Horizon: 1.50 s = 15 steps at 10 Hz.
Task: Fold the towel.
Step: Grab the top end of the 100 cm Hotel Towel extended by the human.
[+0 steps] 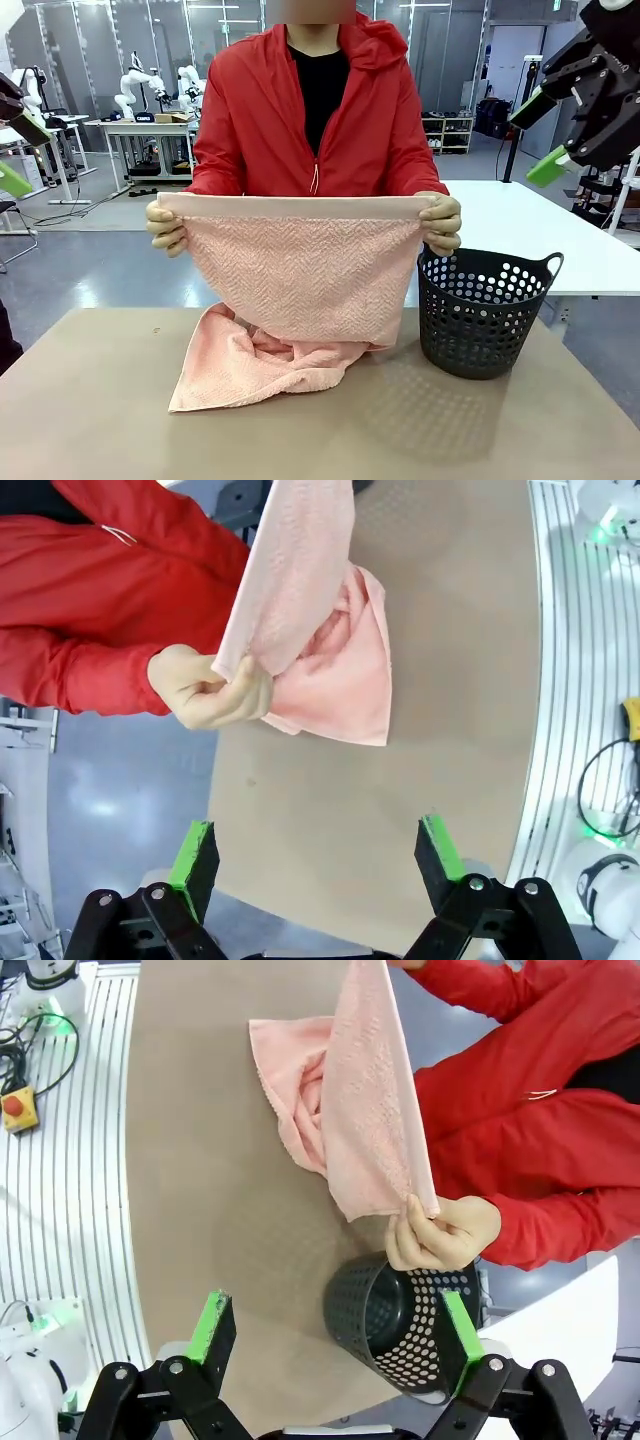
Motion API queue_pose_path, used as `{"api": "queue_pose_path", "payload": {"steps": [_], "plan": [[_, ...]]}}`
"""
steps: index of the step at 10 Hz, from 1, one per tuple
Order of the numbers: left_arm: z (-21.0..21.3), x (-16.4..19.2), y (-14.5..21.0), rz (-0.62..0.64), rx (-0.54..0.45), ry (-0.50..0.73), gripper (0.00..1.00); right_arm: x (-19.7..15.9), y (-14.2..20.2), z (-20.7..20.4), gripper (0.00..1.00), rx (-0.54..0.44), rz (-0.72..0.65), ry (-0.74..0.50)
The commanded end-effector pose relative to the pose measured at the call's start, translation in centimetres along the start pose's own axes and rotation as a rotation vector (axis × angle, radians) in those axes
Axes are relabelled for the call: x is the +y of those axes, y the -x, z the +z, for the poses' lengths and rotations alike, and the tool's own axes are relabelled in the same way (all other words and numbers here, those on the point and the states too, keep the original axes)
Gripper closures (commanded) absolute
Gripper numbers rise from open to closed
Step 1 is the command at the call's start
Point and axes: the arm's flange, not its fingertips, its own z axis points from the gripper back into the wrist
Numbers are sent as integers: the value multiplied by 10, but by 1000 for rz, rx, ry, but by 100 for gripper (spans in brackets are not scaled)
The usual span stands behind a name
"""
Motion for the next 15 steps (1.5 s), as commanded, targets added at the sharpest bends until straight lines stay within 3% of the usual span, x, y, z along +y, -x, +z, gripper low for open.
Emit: {"api": "queue_pose_path", "payload": {"steps": [1,3,4,6,9,11,13,15], "plan": [[2,1,-2,6,14,-19,0,3,2,2,0,8,-22,1],[1,0,0,-5,0,0,0,0,1,1,0,-2,2,-1],[-1,-1,-31,-50,4,12,0,-11,-23,-16,0,68,12,-47],[-17,16,-69,-50,167,35,0,-37,-58,-33,0,137,63,-98],[-45,36,-120,-102,254,83,0,-62,-97,-62,0,222,93,-81],[-63,48,-141,-132,301,97,0,-70,-107,-80,0,244,85,-89],[-72,56,-150,-158,276,95,0,-82,-108,-98,0,272,70,-89],[-105,71,-152,-183,289,170,0,-100,-104,-128,0,297,65,-67]]}}
